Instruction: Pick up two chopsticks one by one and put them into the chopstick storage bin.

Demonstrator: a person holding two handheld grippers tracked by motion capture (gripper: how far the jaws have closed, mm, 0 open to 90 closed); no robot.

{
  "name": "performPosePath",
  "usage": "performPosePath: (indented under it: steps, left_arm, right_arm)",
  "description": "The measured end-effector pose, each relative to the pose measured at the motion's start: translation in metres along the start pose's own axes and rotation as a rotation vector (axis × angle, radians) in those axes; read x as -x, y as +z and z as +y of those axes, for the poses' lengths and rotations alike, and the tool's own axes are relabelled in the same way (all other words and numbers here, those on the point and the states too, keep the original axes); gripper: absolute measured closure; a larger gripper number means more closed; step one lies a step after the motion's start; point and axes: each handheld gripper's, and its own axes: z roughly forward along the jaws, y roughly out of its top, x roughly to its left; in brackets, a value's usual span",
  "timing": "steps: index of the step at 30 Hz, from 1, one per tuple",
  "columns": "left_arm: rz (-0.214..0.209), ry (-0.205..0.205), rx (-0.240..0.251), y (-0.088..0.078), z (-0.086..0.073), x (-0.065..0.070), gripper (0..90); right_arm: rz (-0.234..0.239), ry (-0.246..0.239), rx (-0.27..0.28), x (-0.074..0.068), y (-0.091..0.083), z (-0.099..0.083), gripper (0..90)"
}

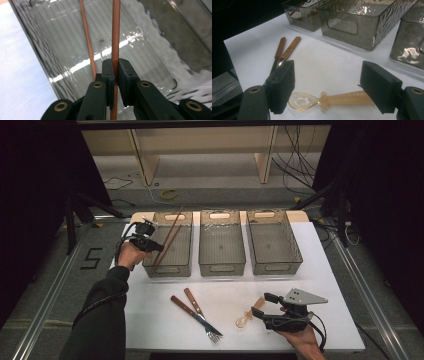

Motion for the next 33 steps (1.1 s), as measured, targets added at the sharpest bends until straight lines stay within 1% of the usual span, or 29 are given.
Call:
performPosePath:
  steps: [1, 4, 5, 7, 8, 11, 13, 14, 16, 19, 21, 22, 24, 27, 28, 30, 31, 33]
  left_arm:
    - [-0.001, 0.000, 0.006, -0.001, -0.001, 0.000, 80.0]
    - [-0.019, -0.020, 0.041, -0.004, -0.002, -0.001, 73.3]
    - [-0.018, -0.023, 0.045, -0.006, -0.002, -0.001, 70.6]
    - [-0.015, 0.003, 0.048, -0.010, -0.002, 0.001, 67.6]
    - [-0.014, 0.012, 0.059, -0.012, -0.003, 0.003, 65.8]
    - [-0.046, 0.010, 0.109, -0.023, -0.004, 0.008, 58.3]
    - [-0.072, 0.029, 0.131, -0.030, -0.007, 0.012, 54.3]
    - [-0.074, 0.038, 0.144, -0.033, -0.008, 0.016, 51.6]
    - [-0.072, 0.072, 0.161, -0.039, -0.012, 0.022, 47.3]
    - [-0.090, 0.084, 0.194, -0.045, -0.019, 0.029, 43.1]
    - [-0.103, 0.105, 0.216, -0.049, -0.025, 0.034, 41.1]
    - [-0.106, 0.106, 0.227, -0.051, -0.029, 0.036, 40.4]
    - [-0.109, 0.120, 0.234, -0.054, -0.034, 0.040, 38.6]
    - [-0.114, 0.134, 0.261, -0.058, -0.043, 0.046, 36.9]
    - [-0.115, 0.134, 0.275, -0.060, -0.046, 0.048, 36.1]
    - [-0.126, 0.136, 0.299, -0.062, -0.053, 0.053, 35.1]
    - [-0.131, 0.139, 0.302, -0.062, -0.057, 0.055, 34.8]
    - [-0.127, 0.147, 0.315, -0.062, -0.065, 0.059, 33.4]
  right_arm:
    - [0.000, 0.001, 0.000, 0.000, 0.000, 0.000, 29.0]
    - [0.001, 0.000, -0.001, 0.000, 0.000, 0.000, 28.9]
    - [0.000, 0.002, -0.002, 0.000, 0.000, 0.000, 28.9]
    - [-0.001, 0.001, -0.001, 0.000, 0.000, 0.000, 28.9]
    - [-0.001, 0.001, -0.001, 0.000, 0.000, 0.000, 28.9]
    - [-0.001, 0.000, -0.001, 0.000, 0.000, 0.000, 28.9]
    - [-0.003, -0.001, 0.000, 0.000, -0.001, 0.000, 28.9]
    - [-0.005, 0.002, 0.001, 0.000, -0.001, 0.001, 28.9]
    - [-0.004, 0.001, 0.003, 0.002, -0.002, 0.001, 28.9]
    - [-0.013, 0.005, 0.003, 0.004, -0.004, 0.002, 28.9]
    - [-0.015, 0.002, 0.007, 0.005, -0.005, 0.003, 28.9]
    - [-0.016, 0.002, 0.008, 0.006, -0.006, 0.004, 28.9]
    - [-0.018, 0.004, 0.012, 0.007, -0.007, 0.006, 28.9]
    - [-0.022, -0.022, -0.005, 0.010, -0.009, 0.009, 28.9]
    - [-0.015, -0.029, -0.014, 0.011, -0.009, 0.010, 28.8]
    - [-0.006, -0.062, -0.039, 0.012, -0.010, 0.015, 28.9]
    - [-0.004, -0.086, -0.052, 0.012, -0.010, 0.017, 28.8]
    - [0.004, -0.128, -0.091, 0.014, -0.009, 0.022, 28.8]
